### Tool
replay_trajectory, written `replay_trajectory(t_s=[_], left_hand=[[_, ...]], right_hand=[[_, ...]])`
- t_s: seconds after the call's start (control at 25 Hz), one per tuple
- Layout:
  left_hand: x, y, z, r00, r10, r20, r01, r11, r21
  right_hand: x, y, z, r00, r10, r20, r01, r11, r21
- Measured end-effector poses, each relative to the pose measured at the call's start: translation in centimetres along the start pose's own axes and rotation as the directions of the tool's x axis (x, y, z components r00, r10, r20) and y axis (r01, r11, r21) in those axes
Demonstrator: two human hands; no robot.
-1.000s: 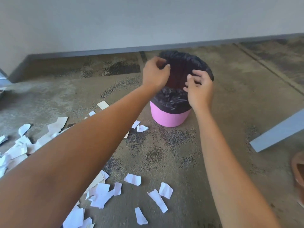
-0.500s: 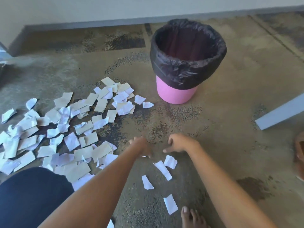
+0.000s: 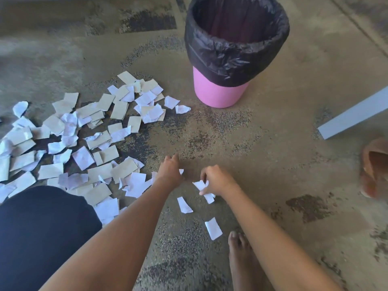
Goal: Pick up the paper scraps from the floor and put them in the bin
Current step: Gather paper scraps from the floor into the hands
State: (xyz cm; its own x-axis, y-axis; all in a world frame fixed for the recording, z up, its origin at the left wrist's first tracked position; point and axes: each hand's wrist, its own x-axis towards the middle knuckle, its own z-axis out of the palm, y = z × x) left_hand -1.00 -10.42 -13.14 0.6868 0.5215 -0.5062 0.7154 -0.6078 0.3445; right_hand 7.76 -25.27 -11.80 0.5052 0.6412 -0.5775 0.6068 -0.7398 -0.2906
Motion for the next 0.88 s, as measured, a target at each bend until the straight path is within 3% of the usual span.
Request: replay_trajectory(t_s=[0.12, 0.2, 0.28, 0.44, 0.48, 0.52, 0.56, 0.6, 0.64, 0.68, 0.76, 0.8, 0.88], left_hand=[[0.0, 0.0, -0.4, 1.000, 0.019, 0.011, -0.020, 0.999, 0.045], [0.4, -0.2, -1.1, 0.996, 0.082, 0.036, -0.085, 0.991, 0.103], [0.9, -0.4, -1.9, 0.981, 0.163, 0.108, -0.180, 0.968, 0.173], [1.2, -1.4, -1.7, 0.948, 0.254, 0.190, -0.296, 0.925, 0.240], [1.1, -1.5, -1.7, 0.939, 0.279, 0.203, -0.322, 0.919, 0.229], [1.1, -1.4, -1.6, 0.927, 0.311, 0.210, -0.353, 0.912, 0.207], [1.0, -1.4, -1.7, 0.913, 0.342, 0.220, -0.384, 0.905, 0.184], [0.8, -1.2, -1.8, 0.897, 0.369, 0.241, -0.411, 0.898, 0.155], [0.7, -0.9, -1.9, 0.878, 0.382, 0.290, -0.431, 0.893, 0.127], [0.5, -0.4, -2.2, 0.854, 0.381, 0.355, -0.447, 0.886, 0.124], [0.1, 0.2, -2.3, 0.796, 0.334, 0.505, -0.462, 0.874, 0.151], [-0.2, 0.5, -2.2, 0.759, 0.310, 0.573, -0.474, 0.866, 0.160], [-0.9, 1.1, -1.8, 0.700, 0.275, 0.659, -0.500, 0.848, 0.177]], right_hand=[[0.4, -0.2, -0.2, 0.994, -0.073, 0.076, 0.075, 0.997, -0.016], [0.5, -0.6, -0.6, 0.964, -0.173, 0.203, 0.202, 0.970, -0.133], [0.1, -1.3, -0.2, 0.861, -0.325, 0.391, 0.438, 0.865, -0.245], [-0.8, -1.7, -1.3, 0.594, -0.452, 0.666, 0.730, 0.651, -0.209], [-1.7, -0.8, -0.3, 0.551, -0.465, 0.692, 0.750, 0.639, -0.168], [-3.3, 0.4, 2.0, 0.662, -0.445, 0.604, 0.663, 0.722, -0.195], [-5.8, 1.8, 5.8, 0.879, -0.295, 0.375, 0.405, 0.876, -0.261], [-7.8, 2.9, 7.8, 0.993, -0.023, 0.113, 0.037, 0.992, -0.125], [-9.5, 3.5, 9.6, 0.981, 0.191, 0.037, -0.193, 0.978, 0.075], [-11.9, 4.9, 11.9, 0.959, 0.283, 0.030, -0.284, 0.944, 0.167], [-14.0, 8.2, 14.2, 0.925, 0.340, -0.168, -0.290, 0.920, 0.264], [-13.1, 8.5, 12.9, 0.902, 0.393, -0.176, -0.288, 0.854, 0.434], [-13.2, 8.3, 12.2, 0.848, 0.506, -0.157, -0.365, 0.772, 0.520]])
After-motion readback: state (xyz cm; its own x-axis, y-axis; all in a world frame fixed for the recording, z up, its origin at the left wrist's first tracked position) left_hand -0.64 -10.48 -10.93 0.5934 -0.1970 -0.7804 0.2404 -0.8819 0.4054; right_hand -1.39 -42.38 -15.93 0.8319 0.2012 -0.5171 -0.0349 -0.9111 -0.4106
